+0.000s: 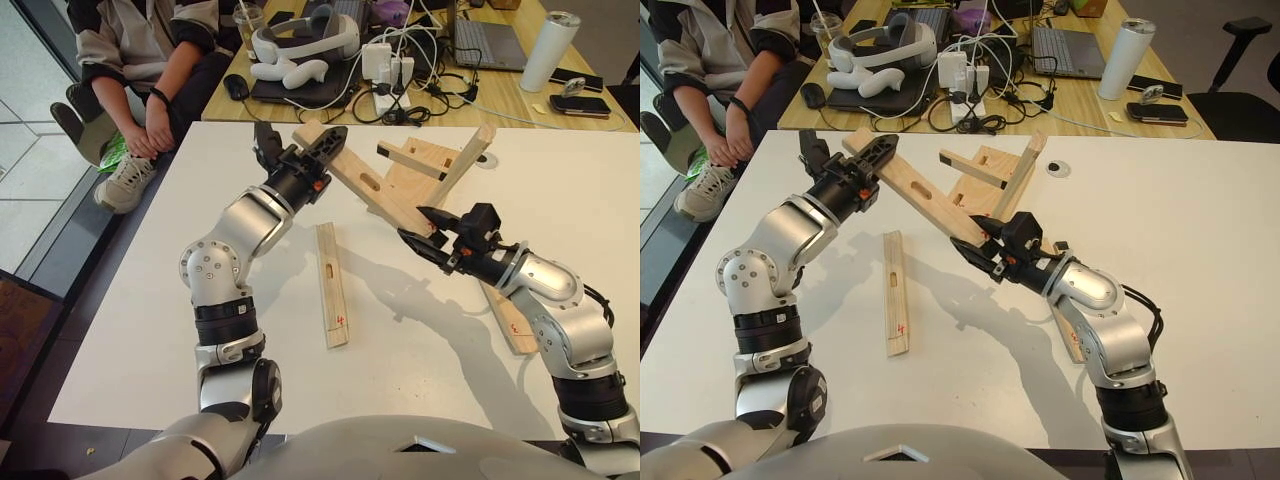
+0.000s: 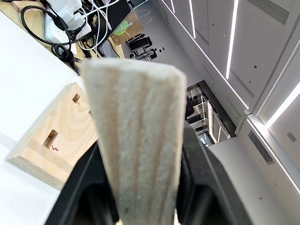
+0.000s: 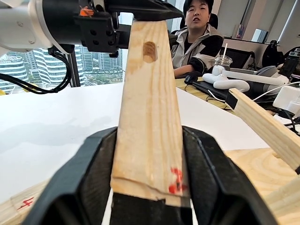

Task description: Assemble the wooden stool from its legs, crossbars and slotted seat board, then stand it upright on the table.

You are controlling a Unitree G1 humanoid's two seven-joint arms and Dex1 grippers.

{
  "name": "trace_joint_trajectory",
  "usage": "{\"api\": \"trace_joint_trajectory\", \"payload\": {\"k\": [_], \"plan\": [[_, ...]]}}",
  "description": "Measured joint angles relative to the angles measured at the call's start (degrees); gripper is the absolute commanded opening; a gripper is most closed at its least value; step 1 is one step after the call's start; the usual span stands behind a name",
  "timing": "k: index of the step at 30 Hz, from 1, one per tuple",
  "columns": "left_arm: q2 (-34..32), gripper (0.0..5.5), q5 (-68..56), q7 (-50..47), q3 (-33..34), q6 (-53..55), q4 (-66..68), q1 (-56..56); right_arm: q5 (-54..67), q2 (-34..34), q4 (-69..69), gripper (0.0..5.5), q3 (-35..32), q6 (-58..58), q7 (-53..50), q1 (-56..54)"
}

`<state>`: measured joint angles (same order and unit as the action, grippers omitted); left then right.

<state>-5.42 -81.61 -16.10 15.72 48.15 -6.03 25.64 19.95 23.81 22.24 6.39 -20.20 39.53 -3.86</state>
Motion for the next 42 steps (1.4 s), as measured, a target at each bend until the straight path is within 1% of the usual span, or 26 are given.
{"api": "trace_joint_trajectory", "payload": {"k": [3, 8, 9, 10, 13, 14, 16, 17, 18, 20, 21, 24, 27, 32, 34, 35, 37, 39, 42], "plan": [[-2.0, 1.01, 1.1, -0.9, 1.3, 0.0, 0.7, 0.0, -0.1, -0.5, 0.0, 2.96, -1.0, 0.5, -2.2, -1.2], [-1.4, 1.01, 1.1, -1.9, 2.3, -0.7, 1.4, 0.3, 0.0, -0.6, 0.0, 3.72, -1.0, 0.9, -1.8, -1.2], [-1.4, 1.01, 1.2, -1.9, 2.6, -1.3, 1.9, 0.5, 0.0, -0.5, 0.1, 3.76, -1.0, 0.9, -1.4, -1.1], [-1.4, 1.01, 1.6, -1.9, 3.2, -2.2, 2.3, 0.8, 0.1, -0.3, 0.3, 3.98, -1.0, 0.9, -1.2, -1.1], [-3.5, 1.01, 7.2, -0.6, 3.6, -4.8, 3.9, 2.0, 0.2, -0.5, 1.3, 4.35, -0.9, 0.8, -1.6, -1.2], [-4.8, 1.01, 11.4, 0.7, 2.7, -6.6, 4.1, 2.4, 0.3, -1.2, 2.4, 4.6, -0.9, 0.6, -3.1, -1.2], [-7.0, 1.01, 22.9, 3.5, -1.5, -11.6, 3.7, 3.2, 0.3, -5.7, 5.2, 4.63, -0.9, -1.0, -9.4, -2.1], [-7.1, 1.01, 25.9, 4.5, -2.9, -13.0, 3.1, 3.3, 0.2, -7.2, 6.1, 4.63, -0.7, -1.7, -11.5, -2.7], [-7.0, 1.01, 31.3, 5.3, -5.3, -16.6, 1.5, 3.4, -1.0, -10.3, 7.6, 4.63, -0.3, -1.9, -16.4, -3.7], [-5.6, 1.01, 39.6, 6.4, -9.5, -21.8, -0.6, 3.4, -6.0, -16.2, 9.6, 4.63, 1.0, -1.7, -25.2, -7.0], [-4.9, 1.01, 43.5, 6.9, -12.0, -23.9, -1.1, 3.3, -9.4, -17.8, 10.6, 4.63, 1.6, -1.1, -29.0, -9.4], [-2.3, 1.01, 51.5, 8.1, -17.0, -27.6, -1.3, 3.3, -20.2, -18.6, 11.7, 4.63, 1.5, 0.1, -37.5, -12.1], [-0.4, 1.01, 57.2, 9.1, -19.8, -29.9, -1.4, 3.2, -27.6, -17.8, 11.3, 4.63, -0.3, -0.5, -42.7, -12.6], [1.0, 1.01, 63.3, 10.1, -20.3, -32.4, -1.3, 2.1, -28.2, -18.3, 10.5, 4.63, -5.6, -4.4, -44.1, -10.3], [1.6, 1.01, 64.8, 10.3, -20.4, -33.8, -1.0, 1.3, -25.3, -19.5, 10.5, 4.63, -7.8, -6.2, -43.7, -9.3], [2.6, 1.01, 66.0, 10.1, -20.2, -35.2, -0.5, 0.4, -21.8, -21.3, 10.3, 4.63, -10.7, -8.1, -43.5, -9.1], [4.2, 1.01, 67.3, 9.5, -20.1, -36.6, 0.7, -0.2, -18.8, -22.2, 9.3, 4.63, -13.9, -9.9, -43.1, -8.1], [6.0, 1.01, 68.7, 9.1, -19.9, -38.6, 2.5, 0.0, -16.7, -22.4, 9.4, 4.63, -15.1, -12.9, -42.4, -6.0], [7.8, 1.01, 70.1, 9.3, -19.8, -40.9, 6.8, 1.3, -12.6, -25.0, 10.0, 4.63, -15.5, -21.6, -41.6, -0.9]]}}
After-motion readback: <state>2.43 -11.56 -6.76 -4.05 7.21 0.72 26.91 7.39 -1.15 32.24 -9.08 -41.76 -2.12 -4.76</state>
